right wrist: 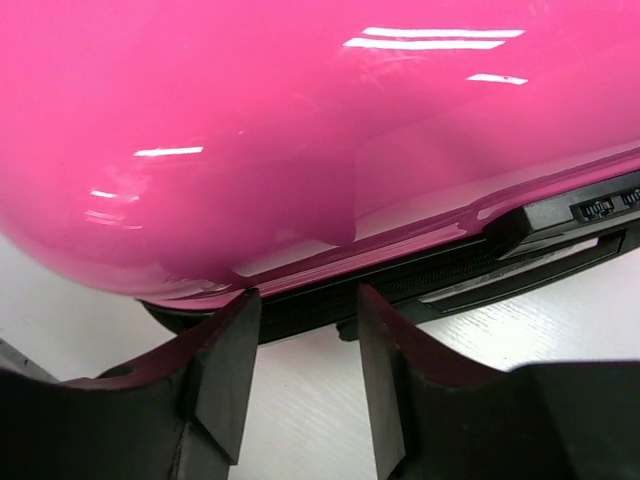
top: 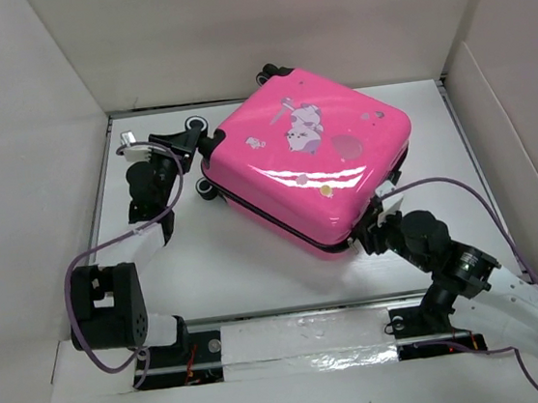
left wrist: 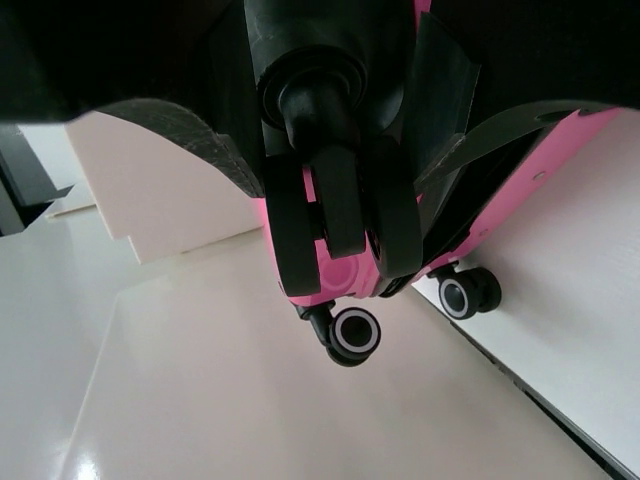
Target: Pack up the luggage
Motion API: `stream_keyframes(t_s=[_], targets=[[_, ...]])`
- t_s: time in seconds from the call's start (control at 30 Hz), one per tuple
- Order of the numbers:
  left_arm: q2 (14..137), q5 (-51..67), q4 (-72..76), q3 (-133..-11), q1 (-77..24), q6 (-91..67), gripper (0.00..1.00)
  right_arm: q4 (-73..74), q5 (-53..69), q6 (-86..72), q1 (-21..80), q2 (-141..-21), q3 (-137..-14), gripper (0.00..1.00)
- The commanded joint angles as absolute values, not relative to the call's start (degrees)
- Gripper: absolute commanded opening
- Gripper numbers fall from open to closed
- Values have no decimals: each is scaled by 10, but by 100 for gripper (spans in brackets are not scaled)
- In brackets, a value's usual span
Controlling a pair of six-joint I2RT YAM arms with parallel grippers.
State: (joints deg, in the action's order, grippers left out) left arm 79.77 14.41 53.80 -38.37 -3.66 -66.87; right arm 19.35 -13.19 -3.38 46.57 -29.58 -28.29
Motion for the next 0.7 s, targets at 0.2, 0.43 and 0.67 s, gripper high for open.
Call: stream_keyframes(t_s=[0.2, 0.43, 0.67], targets=[[811, 161, 561, -410, -34, -636, 0, 188, -54, -90, 482, -208, -251, 24], [853, 170, 581, -388, -34, -651, 0, 236, -54, -120, 493, -211, -254, 39], [887, 191, 572, -404, -46, -658, 0, 232, -53, -126, 493, -286, -263, 48]])
